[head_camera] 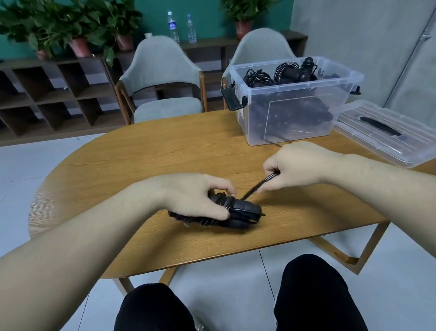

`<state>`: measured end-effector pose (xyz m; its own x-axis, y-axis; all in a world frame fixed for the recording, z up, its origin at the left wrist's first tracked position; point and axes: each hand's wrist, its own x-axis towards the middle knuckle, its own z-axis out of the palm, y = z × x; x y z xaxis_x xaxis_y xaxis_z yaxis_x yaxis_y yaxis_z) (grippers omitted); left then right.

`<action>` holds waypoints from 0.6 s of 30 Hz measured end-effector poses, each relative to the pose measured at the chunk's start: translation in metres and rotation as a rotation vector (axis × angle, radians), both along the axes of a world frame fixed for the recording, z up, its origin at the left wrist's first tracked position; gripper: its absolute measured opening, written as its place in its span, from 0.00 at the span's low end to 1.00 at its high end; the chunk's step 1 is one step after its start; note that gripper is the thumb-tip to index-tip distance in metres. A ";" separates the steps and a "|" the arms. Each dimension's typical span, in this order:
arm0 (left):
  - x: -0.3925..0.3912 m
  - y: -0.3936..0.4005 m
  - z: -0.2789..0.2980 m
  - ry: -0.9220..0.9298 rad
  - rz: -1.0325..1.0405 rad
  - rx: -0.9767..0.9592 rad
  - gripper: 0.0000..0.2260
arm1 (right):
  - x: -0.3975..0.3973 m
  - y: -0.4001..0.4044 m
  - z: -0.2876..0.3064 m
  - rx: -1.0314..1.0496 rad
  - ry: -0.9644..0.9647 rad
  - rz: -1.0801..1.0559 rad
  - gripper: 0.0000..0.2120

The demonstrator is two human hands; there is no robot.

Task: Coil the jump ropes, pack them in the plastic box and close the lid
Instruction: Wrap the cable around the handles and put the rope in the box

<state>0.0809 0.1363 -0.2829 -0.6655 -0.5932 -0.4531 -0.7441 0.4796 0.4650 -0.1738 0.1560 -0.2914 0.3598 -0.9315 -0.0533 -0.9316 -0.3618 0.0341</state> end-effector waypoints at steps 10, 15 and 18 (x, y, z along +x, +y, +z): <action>-0.008 -0.010 -0.012 -0.010 0.310 -0.595 0.30 | 0.040 0.011 0.019 -0.228 -0.311 -0.078 0.15; -0.005 -0.013 -0.014 0.381 0.538 -0.243 0.16 | 0.047 0.027 -0.007 -0.130 -0.457 -0.056 0.13; -0.006 -0.009 -0.015 0.643 0.695 0.076 0.13 | 0.042 0.032 -0.022 -0.069 -0.518 -0.055 0.13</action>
